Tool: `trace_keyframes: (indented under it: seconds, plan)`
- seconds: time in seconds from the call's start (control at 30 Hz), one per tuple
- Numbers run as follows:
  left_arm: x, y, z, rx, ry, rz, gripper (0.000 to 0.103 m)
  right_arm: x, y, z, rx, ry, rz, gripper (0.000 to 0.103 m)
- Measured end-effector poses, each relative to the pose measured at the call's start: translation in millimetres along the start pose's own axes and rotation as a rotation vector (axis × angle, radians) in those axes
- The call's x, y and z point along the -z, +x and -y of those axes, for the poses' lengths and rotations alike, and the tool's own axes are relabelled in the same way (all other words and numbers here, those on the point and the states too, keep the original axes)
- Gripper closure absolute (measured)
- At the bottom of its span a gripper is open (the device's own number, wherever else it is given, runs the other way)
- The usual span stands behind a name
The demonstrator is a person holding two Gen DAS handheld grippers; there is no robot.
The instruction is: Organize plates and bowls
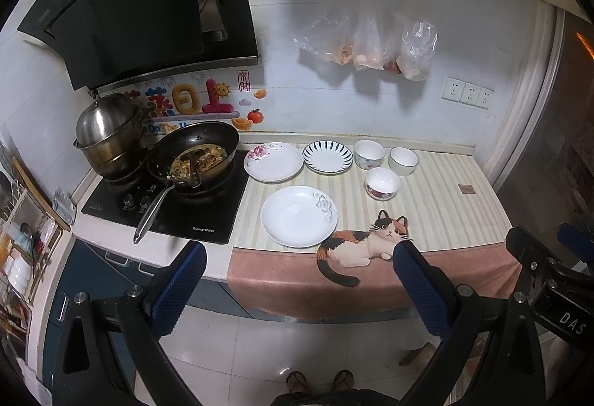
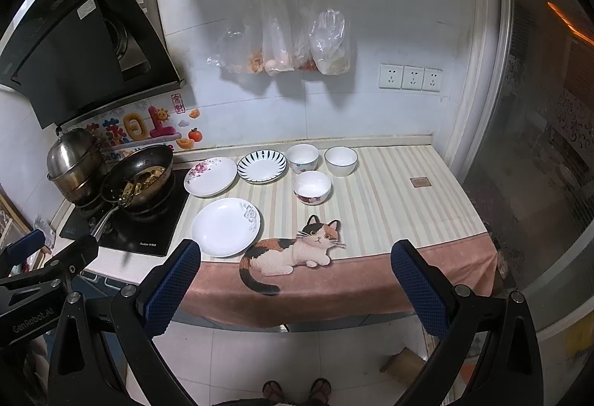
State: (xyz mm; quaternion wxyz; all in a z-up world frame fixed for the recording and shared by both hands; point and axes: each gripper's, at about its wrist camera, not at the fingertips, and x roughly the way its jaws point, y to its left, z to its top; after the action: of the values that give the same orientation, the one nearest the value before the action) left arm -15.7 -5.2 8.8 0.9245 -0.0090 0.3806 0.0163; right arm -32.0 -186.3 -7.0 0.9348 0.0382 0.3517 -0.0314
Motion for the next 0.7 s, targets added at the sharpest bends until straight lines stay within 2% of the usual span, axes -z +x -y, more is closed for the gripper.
trace_keyframes:
  seconds: [0.7]
  plan:
    - [7.6, -6.7, -2.4, 0.004, -0.007, 0.0, 0.0, 4.5, -11.7, -6.3, -0.006, -0.016, 0.006, 0.0]
